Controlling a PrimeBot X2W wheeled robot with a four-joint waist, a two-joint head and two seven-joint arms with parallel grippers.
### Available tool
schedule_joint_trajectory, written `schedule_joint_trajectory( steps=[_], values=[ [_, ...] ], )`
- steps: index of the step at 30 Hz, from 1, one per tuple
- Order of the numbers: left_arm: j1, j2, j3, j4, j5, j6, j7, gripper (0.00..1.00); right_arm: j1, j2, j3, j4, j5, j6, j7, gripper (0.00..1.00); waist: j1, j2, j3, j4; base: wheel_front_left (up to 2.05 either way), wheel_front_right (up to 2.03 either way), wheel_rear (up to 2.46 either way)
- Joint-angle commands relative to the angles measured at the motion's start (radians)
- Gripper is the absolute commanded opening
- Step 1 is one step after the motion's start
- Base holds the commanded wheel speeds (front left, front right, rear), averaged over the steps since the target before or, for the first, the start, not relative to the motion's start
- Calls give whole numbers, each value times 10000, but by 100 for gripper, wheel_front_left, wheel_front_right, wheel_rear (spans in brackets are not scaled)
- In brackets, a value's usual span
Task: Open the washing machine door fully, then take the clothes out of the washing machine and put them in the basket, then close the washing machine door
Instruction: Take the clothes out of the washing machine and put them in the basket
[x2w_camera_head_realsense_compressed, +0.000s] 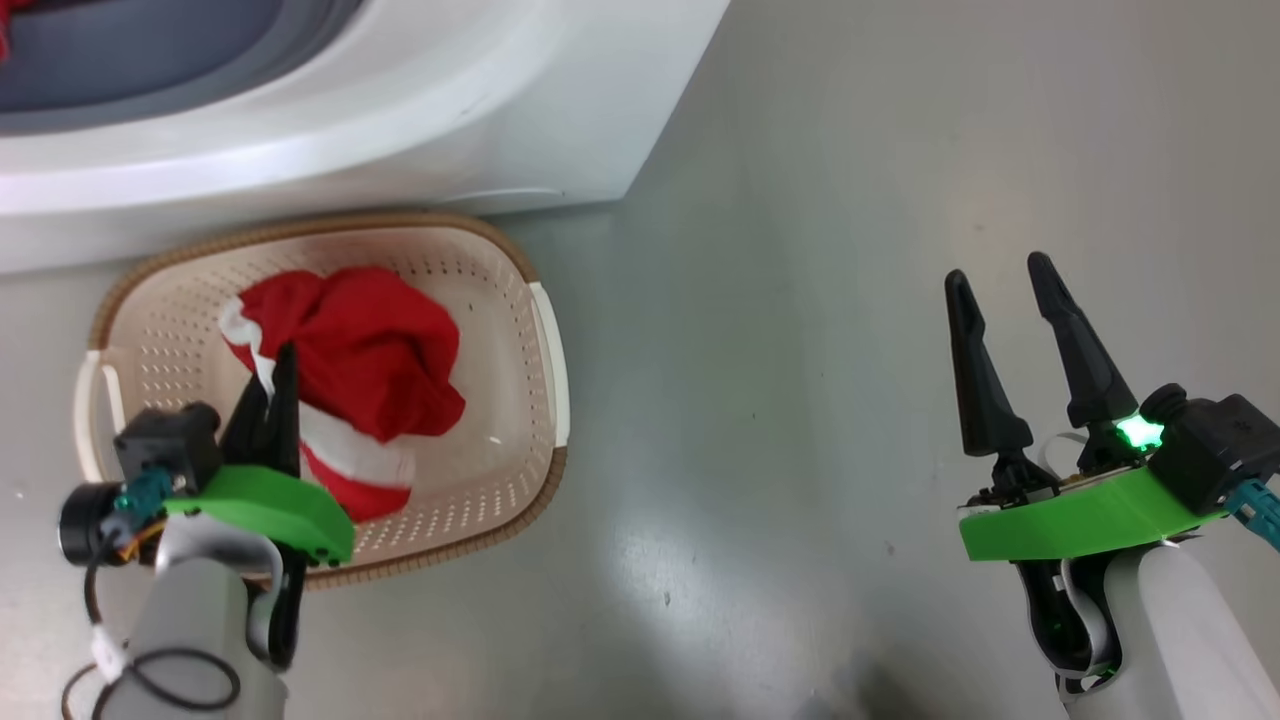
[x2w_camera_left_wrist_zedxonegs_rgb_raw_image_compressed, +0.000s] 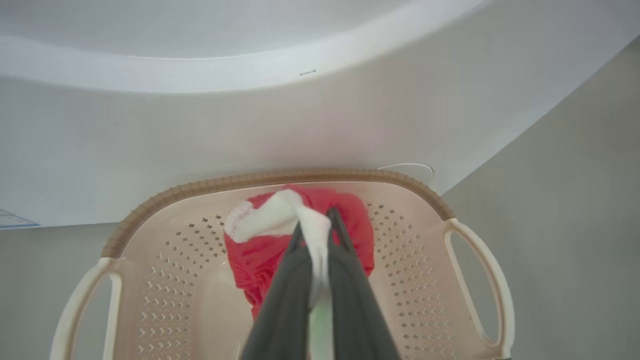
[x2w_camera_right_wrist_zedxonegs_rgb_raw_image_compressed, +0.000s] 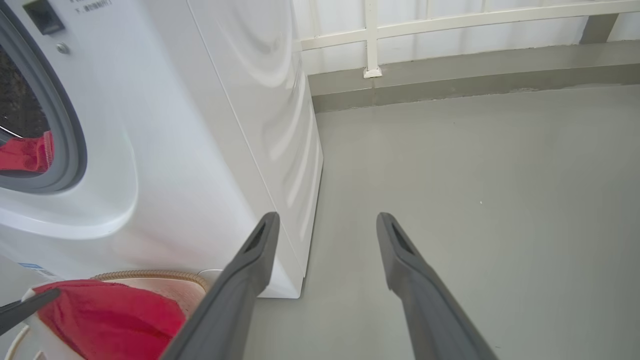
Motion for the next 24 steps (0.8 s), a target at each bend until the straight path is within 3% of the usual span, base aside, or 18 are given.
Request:
schedule_joint_trajectory(
  steps=[1, 10, 11, 12, 13, 16, 17, 18, 24],
  values=[
    [-130, 297, 152, 139, 79, -53, -55, 0, 14, -62, 196, -263, -31, 73, -63, 100, 0, 0, 277, 12, 0, 0, 0],
    [-876, 283, -11, 1525, 175, -53, -55, 2, -148, -62, 125, -319, -66, 73, -63, 100, 0, 0, 621, 45, 0, 0, 0],
    [-905, 279, -8, 1561, 170, -54, -55, 11, -157, -62, 119, -319, -71, 73, -63, 100, 0, 0, 631, 47, 0, 0, 0],
    [-905, 279, -8, 1561, 170, -54, -55, 11, -157, -62, 119, -319, -71, 73, -63, 100, 0, 0, 631, 47, 0, 0, 0],
    [-926, 272, 2, 1572, 156, -54, -55, 18, -165, -62, 112, -320, -76, 73, -63, 100, 0, 0, 636, 54, 0, 0, 0],
    [-909, 242, 3, 1533, 76, -54, -55, 84, -175, -62, 95, -312, -93, 73, -63, 100, 0, 0, 607, 80, 0, 0, 0],
    [-889, 235, 0, 1525, 42, -54, -55, 96, -176, -62, 90, -304, -98, 73, -63, 100, 0, 0, 584, 89, 0, 0, 0],
    [-870, 230, 7, 1513, 1, -54, -55, 100, -178, -62, 86, -294, -104, 73, -63, 100, 0, 0, 558, 99, 0, 0, 0],
    [-687, 183, 13, 1370, -266, -54, -55, 100, -141, -62, 59, -217, -161, 73, -63, 100, 0, 0, 233, 174, 0, 0, 0]
  ],
)
